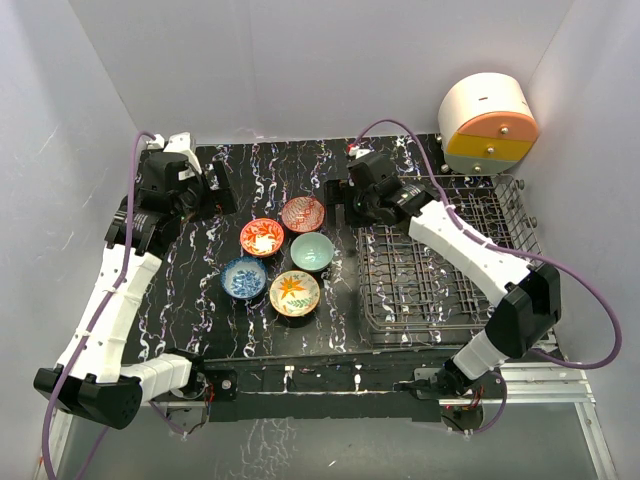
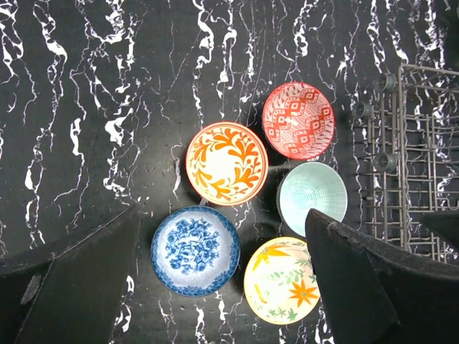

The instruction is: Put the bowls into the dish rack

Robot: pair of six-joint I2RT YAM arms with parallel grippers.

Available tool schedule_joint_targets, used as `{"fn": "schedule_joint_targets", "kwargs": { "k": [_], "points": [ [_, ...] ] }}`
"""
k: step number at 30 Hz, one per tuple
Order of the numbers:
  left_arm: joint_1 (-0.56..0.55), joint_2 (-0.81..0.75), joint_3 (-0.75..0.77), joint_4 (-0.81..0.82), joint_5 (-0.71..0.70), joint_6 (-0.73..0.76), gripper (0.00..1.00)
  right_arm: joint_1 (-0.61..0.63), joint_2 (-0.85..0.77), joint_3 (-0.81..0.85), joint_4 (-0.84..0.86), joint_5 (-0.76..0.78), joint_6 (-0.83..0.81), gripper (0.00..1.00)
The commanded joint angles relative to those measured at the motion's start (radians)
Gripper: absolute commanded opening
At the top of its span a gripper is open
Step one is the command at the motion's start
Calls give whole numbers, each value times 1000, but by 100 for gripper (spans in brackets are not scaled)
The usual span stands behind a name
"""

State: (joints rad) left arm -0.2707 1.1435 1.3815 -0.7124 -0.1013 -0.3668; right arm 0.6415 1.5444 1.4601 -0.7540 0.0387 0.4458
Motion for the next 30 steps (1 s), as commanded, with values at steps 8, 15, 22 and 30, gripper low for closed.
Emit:
{"fn": "schedule_joint_targets", "kwargs": {
  "k": [8, 15, 22, 30],
  "points": [
    [-4, -38, 36, -68, -52, 17, 97, 13, -162, -154, 236, -301, -56, 99],
    [-4, -48, 40, -80, -80, -1, 97, 262, -13, -22, 140, -122, -131, 99],
    [-4, -83, 88, -127, -196, -27, 96, 440, 106, -2, 111, -44, -189, 95],
    [-4, -141, 77, -161, -286, -57, 96, 541, 231, 6, 71, 36, -237, 86]
  ]
}}
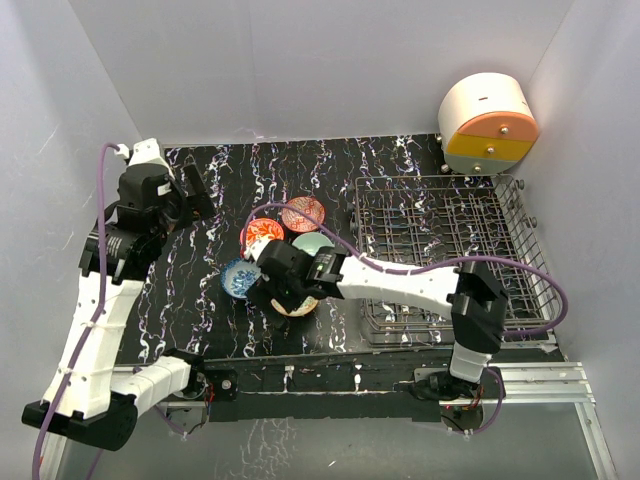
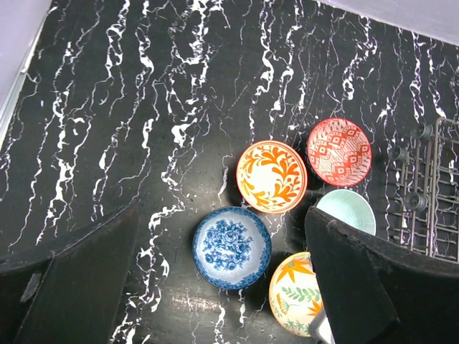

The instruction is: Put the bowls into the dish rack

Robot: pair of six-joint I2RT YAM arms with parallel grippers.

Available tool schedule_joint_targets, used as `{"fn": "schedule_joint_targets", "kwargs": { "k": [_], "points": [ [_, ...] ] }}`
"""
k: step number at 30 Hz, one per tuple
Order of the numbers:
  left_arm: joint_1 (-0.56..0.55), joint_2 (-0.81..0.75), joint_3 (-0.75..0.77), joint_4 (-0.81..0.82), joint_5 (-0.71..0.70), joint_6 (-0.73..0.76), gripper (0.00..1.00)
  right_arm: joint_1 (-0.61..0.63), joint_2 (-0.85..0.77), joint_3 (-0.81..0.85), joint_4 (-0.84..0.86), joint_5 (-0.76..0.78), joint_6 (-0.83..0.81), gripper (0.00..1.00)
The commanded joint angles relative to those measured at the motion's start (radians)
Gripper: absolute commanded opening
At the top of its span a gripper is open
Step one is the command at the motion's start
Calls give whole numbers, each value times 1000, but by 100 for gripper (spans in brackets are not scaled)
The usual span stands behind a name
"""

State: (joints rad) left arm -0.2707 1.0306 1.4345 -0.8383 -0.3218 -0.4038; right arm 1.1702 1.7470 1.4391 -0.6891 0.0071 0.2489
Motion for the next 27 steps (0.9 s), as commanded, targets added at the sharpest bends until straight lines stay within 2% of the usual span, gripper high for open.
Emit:
{"fn": "schedule_joint_targets", "kwargs": {
  "k": [1, 6, 22, 27],
  "points": [
    [-4, -32, 19, -36, -69, -26, 96, 14, 38, 21, 14, 71, -45, 85],
    [-4, -42, 2, -42, -79, -44, 96, 38, 83, 19, 29, 135, -85, 83],
    [-5, -55, -31, -30, -109, -60, 96, 52, 133, -70, 159, 160, -164, 61],
    [-4, -50, -26, -30, -112, -57, 96, 52, 143, -93, 187, 194, -170, 46]
  ]
}}
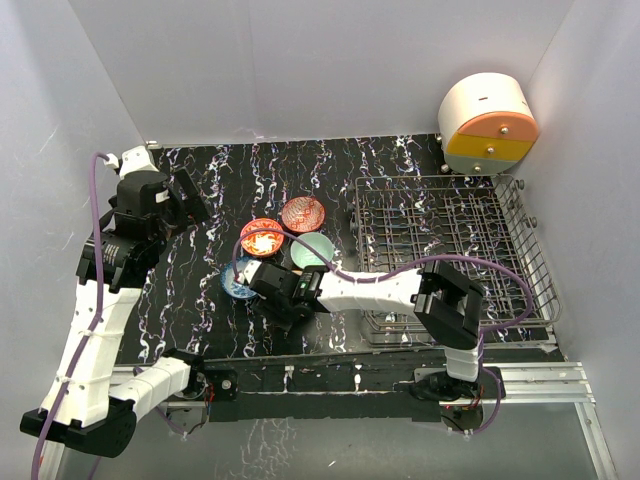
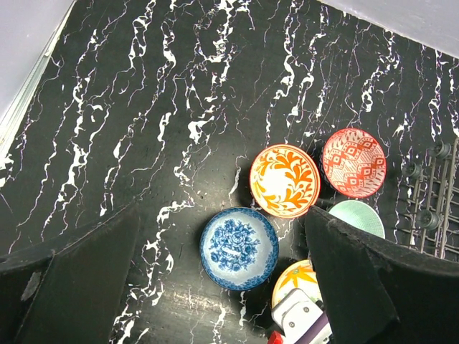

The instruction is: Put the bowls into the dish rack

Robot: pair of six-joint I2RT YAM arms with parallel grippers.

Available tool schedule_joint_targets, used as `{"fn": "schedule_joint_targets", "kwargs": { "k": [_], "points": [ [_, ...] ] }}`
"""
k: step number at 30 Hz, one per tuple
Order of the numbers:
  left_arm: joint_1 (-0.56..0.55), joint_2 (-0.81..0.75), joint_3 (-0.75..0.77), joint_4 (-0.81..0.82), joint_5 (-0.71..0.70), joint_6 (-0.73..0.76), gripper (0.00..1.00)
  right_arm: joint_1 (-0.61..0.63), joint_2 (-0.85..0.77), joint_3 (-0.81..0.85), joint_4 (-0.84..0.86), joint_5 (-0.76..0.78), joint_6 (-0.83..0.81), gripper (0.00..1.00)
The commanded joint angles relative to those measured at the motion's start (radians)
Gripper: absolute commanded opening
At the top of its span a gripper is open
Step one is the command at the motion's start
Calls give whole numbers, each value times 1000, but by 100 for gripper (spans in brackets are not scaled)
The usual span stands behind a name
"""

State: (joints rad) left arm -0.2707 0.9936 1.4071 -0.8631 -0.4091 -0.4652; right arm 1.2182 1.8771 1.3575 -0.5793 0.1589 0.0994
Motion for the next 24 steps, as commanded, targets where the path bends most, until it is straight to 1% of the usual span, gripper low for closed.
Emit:
{"fn": "schedule_joint_targets", "kwargs": {
  "k": [1, 2, 3, 6, 7, 8, 10, 12, 16, 19, 21, 24],
  "points": [
    [-4, -11, 3, -5, -25, 5, 96, 4, 17, -12, 80, 46, -23, 45],
    [-4, -11, 3, -5, -26, 6, 96, 4, 18, -14, 81, 45, -26, 44],
    [-5, -12, 2, -5, -27, 7, 96, 4, 21, -14, 82, 42, -28, 39],
    [-5, -14, -2, -8, -32, 7, 96, 4, 29, -11, 76, 26, -29, 15],
    [-5, -16, -4, -8, -31, 5, 96, 4, 27, -9, 70, 23, -29, 10],
    [-5, -17, -6, -9, -32, 5, 96, 4, 24, -3, 61, 19, -30, 8],
    [-4, -20, -8, -12, -33, 4, 96, 4, 11, 20, 19, 3, -34, 8],
    [-4, -21, -5, -16, -35, 4, 96, 4, -19, 52, -22, -46, -41, 8],
    [-4, -21, 3, -23, -39, 7, 96, 4, -117, 122, -81, -185, -36, 8],
    [-4, -14, 16, -24, -36, 7, 96, -6, -216, 170, -94, -222, -20, 8],
    [-4, -8, 25, -24, -33, 8, 96, -60, -261, 209, -109, -261, 9, 8],
    [-4, 2, 37, -23, -28, 10, 96, -221, -321, 251, -99, -396, 71, 8]
  ]
}}
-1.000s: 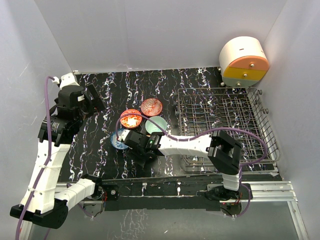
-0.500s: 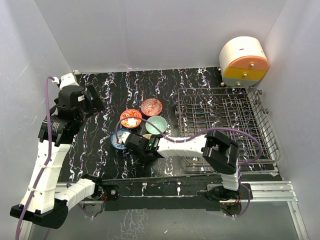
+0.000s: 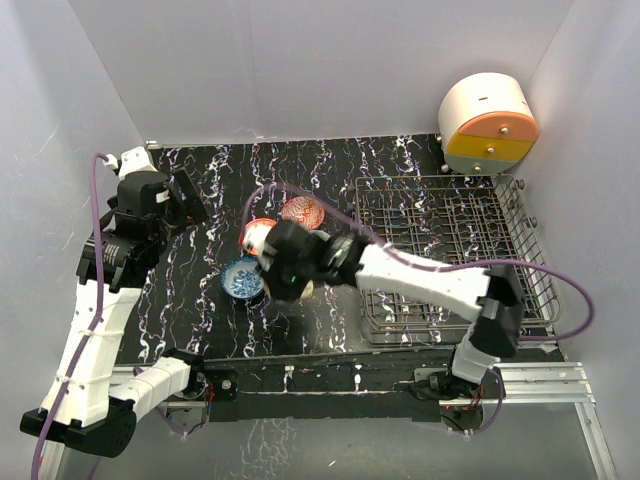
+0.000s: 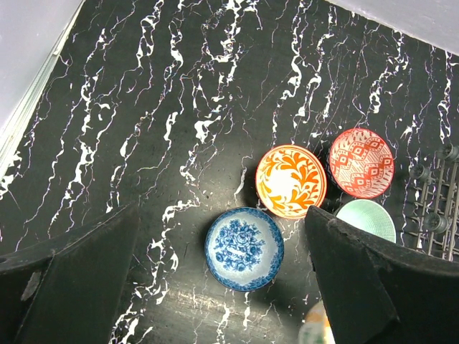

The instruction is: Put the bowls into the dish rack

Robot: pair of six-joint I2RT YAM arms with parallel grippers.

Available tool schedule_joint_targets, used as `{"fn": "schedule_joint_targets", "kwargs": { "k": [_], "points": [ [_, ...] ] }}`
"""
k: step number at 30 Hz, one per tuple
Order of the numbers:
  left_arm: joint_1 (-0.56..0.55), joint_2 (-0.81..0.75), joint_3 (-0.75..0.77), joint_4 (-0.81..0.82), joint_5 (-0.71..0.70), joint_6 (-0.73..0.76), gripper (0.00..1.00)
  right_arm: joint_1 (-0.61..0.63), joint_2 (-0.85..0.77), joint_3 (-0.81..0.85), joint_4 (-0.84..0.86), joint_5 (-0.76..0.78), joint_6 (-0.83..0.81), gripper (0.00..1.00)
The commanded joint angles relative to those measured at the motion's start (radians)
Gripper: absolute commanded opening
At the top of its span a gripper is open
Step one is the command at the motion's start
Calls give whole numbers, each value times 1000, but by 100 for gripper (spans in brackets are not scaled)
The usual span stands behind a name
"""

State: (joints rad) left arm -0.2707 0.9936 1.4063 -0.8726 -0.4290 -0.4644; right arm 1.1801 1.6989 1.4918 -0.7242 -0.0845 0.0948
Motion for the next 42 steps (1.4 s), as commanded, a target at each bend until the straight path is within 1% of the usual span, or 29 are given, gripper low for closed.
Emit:
{"fn": "schedule_joint_targets", "kwargs": {
  "k": [1, 4, 8, 10, 13, 16, 19, 22, 24, 26, 34, 39, 42],
  "points": [
    [-4, 4, 39, -11, -8, 10, 96, -253, -164, 117, 64, -201, 97, 8],
    [-4, 8, 36, 0, -1, 7, 96, -455, -209, 86, 148, -350, 151, 8],
    [-4, 22, 39, 12, 13, 5, 96, -702, -214, 30, 251, -515, 209, 8],
    [-4, 30, 48, 11, 15, 6, 96, -823, -222, -36, 363, -623, 276, 8],
    [-4, 37, 52, 10, 16, 11, 96, -988, -217, -164, 566, -787, 425, 8],
    [-4, 41, 55, 11, 17, 16, 96, -1082, -191, -284, 782, -907, 588, 8],
    [-5, 48, 58, 9, 18, 19, 96, -1131, -159, -384, 985, -971, 719, 8],
    [-4, 59, 61, 13, 22, 24, 96, -1174, -123, -472, 1177, -986, 850, 8],
    [-5, 67, 62, 19, 26, 27, 96, -1191, -80, -506, 1322, -1011, 948, 8],
    [-5, 78, 64, 23, 33, 29, 96, -1210, -30, -523, 1415, -1018, 1012, 8],
    [-4, 104, 67, 44, 33, 30, 96, -1223, 130, -535, 1594, -968, 1104, 8],
    [-5, 124, 68, 57, 35, 30, 96, -1224, 206, -537, 1725, -939, 1196, 8],
    [-4, 138, 76, 64, 38, 29, 96, -1224, 223, -552, 1738, -914, 1195, 9]
  ]
}}
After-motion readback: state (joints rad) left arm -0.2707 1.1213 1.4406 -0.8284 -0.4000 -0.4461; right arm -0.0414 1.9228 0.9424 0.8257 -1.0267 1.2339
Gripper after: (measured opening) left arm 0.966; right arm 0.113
